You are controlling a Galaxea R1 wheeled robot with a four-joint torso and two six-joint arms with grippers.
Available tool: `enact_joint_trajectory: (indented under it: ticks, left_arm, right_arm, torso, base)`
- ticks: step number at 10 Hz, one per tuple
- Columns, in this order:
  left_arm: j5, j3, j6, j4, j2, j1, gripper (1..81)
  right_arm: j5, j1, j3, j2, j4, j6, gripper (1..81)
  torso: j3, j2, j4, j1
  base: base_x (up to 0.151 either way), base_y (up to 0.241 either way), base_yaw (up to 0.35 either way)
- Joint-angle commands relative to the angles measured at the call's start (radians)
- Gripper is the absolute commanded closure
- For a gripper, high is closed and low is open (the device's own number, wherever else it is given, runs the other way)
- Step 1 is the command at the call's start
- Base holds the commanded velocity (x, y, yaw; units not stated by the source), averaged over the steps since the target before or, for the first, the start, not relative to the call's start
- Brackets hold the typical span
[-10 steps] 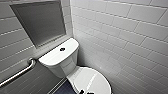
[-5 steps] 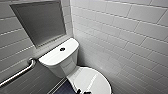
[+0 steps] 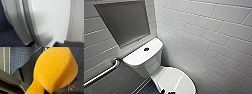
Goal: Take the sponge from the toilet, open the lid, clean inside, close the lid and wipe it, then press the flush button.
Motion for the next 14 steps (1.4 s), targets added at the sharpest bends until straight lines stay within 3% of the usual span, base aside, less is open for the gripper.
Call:
enact_joint_trajectory:
  ticks: [1, 3, 6, 8, 12, 14]
  left_arm:
    - [-0.067, 0.122, 0.011, 0.079, 0.018, -0.179, 1.0]
    - [-0.069, 0.165, 0.011, 0.077, -0.002, -0.186, 1.0]
    - [-0.078, 0.183, -0.067, 0.077, -0.018, -0.197, 1.0]
    - [-0.109, 0.217, -0.072, 0.077, -0.047, -0.208, 1.0]
    - [-0.165, 0.249, -0.157, 0.077, -0.097, -0.218, 1.0]
    - [-0.182, 0.278, -0.167, 0.077, -0.125, -0.225, 1.0]
  right_arm:
    - [-0.047, -0.004, 0.011, -0.034, -0.001, 0.008, 81.1]
    - [-0.028, -0.007, 0.002, -0.031, 0.002, 0.009, 81.1]
    - [-0.028, -0.006, -0.017, -0.02, 0.002, 0.021, 81.1]
    - [-0.028, -0.007, -0.026, -0.015, 0.002, 0.026, 81.1]
    - [-0.026, -0.009, -0.033, -0.009, 0.0, 0.037, 81.1]
    - [-0.026, -0.009, -0.033, -0.008, 0.0, 0.037, 81.1]
  torso:
    - [0.0, 0.0, 0.0, 0.0]
    - [0.0, 0.0, 0.0, 0.0]
    - [0.0, 0.0, 0.0, 0.0]
    - [0.0, 0.0, 0.0, 0.0]
    - [0.0, 0.0, 0.0, 0.0]
    - [0.055, 0.0, 0.0, 0.0]
  base:
    - [0.0, 0.0, 0.0]
    - [0.0, 0.0, 0.0]
    - [0.0, 0.0, 0.0]
    - [0.0, 0.0, 0.0]
    - [0.0, 0.0, 0.0]
    - [0.0, 0.0, 0.0]
